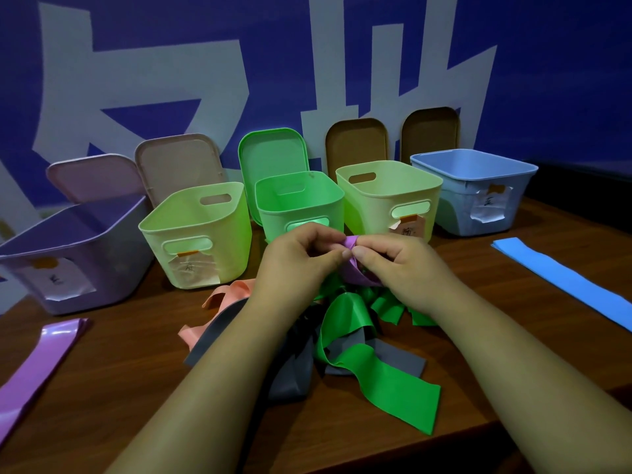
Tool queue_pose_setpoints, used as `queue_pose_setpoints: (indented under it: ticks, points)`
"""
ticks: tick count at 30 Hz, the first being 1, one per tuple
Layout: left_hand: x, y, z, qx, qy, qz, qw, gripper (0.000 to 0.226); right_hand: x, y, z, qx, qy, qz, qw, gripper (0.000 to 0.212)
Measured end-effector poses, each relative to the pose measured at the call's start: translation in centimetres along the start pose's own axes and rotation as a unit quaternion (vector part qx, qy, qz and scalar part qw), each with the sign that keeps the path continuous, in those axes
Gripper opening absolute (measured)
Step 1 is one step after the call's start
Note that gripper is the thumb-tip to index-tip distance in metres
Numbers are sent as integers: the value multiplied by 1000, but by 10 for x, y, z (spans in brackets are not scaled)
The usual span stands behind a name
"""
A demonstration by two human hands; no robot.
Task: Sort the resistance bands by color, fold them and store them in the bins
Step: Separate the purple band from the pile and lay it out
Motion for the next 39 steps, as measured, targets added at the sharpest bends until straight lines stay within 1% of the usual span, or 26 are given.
queue_pose_setpoints:
  ticks: [5, 9, 12, 14, 17, 20, 23, 26, 28, 30, 35, 37, 39]
  points:
    - [-5, -1, 1, 0, 13, 4, 1000, 17, 1, 0, 0, 11, 2, -4, 1000, 25]
    - [-6, 8, -3, -24, 20, 55, 998, 23, 3, 2, 1, 10, 12, -55, 998, 24]
    - [-2, 20, -7, -52, 39, 128, 990, 25, 8, 0, -1, 18, 45, -76, 996, 24]
    - [4, 24, -8, -61, 67, 162, 983, 28, 12, 2, -2, 11, 75, -86, 993, 21]
    - [23, 26, -10, -54, 127, 186, 973, 24, 23, 7, -5, -23, 126, -89, 988, 16]
    - [51, 18, -13, -32, 196, 172, 965, 24, 40, 16, -10, -80, 174, -51, 980, 20]
    - [69, 16, -17, -24, 240, 217, 946, 19, 54, 23, -16, -115, 229, -46, 965, 20]
    - [86, 15, -25, -5, 282, 226, 932, 18, 61, 30, -21, -154, 263, -44, 951, 23]
    - [97, 15, -30, 3, 312, 231, 922, 19, 63, 32, -24, -162, 274, -27, 948, 27]
    - [99, 15, -29, 3, 312, 232, 921, 19, 61, 29, -23, -156, 268, -13, 951, 29]
    - [79, 18, -24, -22, 267, 235, 934, 18, 57, 31, -20, -150, 261, 19, 953, 35]
    - [79, 17, -24, -23, 268, 231, 935, 17, 57, 31, -20, -146, 267, 50, 951, 36]
    - [88, 16, -25, -31, 285, 244, 926, 18, 59, 31, -22, -152, 277, 57, 947, 37]
Point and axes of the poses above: each hand's wrist, its own z-axis towards the middle knuckle, its own x-axis out of the back of the hand, y = z × x, the point moved 8 cm from there along z, towards the middle knuckle, and after that the axes turned 9 degrees about -y, right-handed, at the moved point
